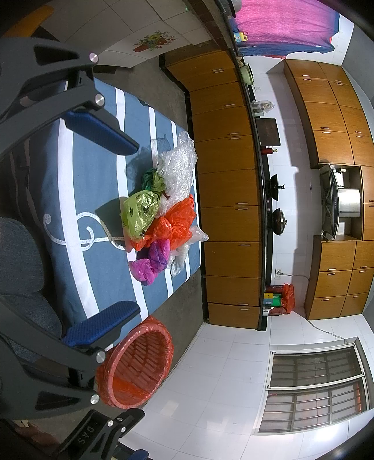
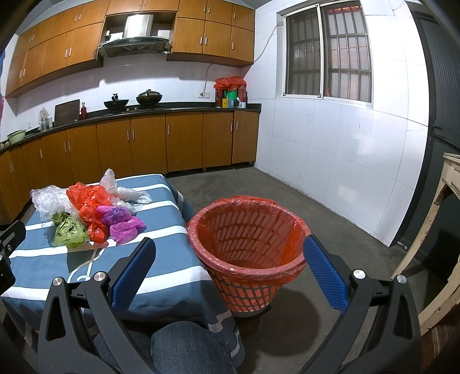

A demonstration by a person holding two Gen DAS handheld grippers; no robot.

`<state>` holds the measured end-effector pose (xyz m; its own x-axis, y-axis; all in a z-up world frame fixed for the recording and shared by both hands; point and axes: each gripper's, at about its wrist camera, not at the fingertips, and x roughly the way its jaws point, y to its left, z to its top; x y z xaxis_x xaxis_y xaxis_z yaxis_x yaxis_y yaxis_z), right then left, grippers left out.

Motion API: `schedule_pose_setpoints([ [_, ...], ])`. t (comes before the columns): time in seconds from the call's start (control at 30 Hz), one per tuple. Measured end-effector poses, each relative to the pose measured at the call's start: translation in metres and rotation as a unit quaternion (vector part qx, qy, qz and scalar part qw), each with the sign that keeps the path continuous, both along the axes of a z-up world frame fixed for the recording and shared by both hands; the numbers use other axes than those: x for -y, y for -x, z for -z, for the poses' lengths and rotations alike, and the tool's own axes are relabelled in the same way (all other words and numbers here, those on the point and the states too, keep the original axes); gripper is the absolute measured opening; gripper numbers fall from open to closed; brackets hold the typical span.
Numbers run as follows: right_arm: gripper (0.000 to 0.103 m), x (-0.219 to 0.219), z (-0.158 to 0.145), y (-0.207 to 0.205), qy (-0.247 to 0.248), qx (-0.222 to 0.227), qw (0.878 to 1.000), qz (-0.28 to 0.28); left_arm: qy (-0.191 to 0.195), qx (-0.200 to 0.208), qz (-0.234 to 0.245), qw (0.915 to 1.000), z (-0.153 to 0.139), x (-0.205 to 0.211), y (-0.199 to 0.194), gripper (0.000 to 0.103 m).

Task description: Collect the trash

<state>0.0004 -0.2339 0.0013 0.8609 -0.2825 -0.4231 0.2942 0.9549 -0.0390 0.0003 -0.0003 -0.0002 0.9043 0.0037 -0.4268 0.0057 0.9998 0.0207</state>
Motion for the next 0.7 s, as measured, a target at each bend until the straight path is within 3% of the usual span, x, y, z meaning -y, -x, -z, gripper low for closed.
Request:
schedule_pose_setpoints([
  [0.43, 0.101, 0.001, 0.001, -0.003, -0.001, -0.001, 1.000, -0.003, 0.002, -0.002, -0.005, 1.0000, 0.001, -0.002, -0.001, 0.099],
  [0.7, 0.101, -0.004, 0.002, -0.024, -0.006, -0.011, 1.000, -0.024, 0.017, -0.018, -0.031, 0.9992, 0.014, -0.025, -0.019, 0.099],
])
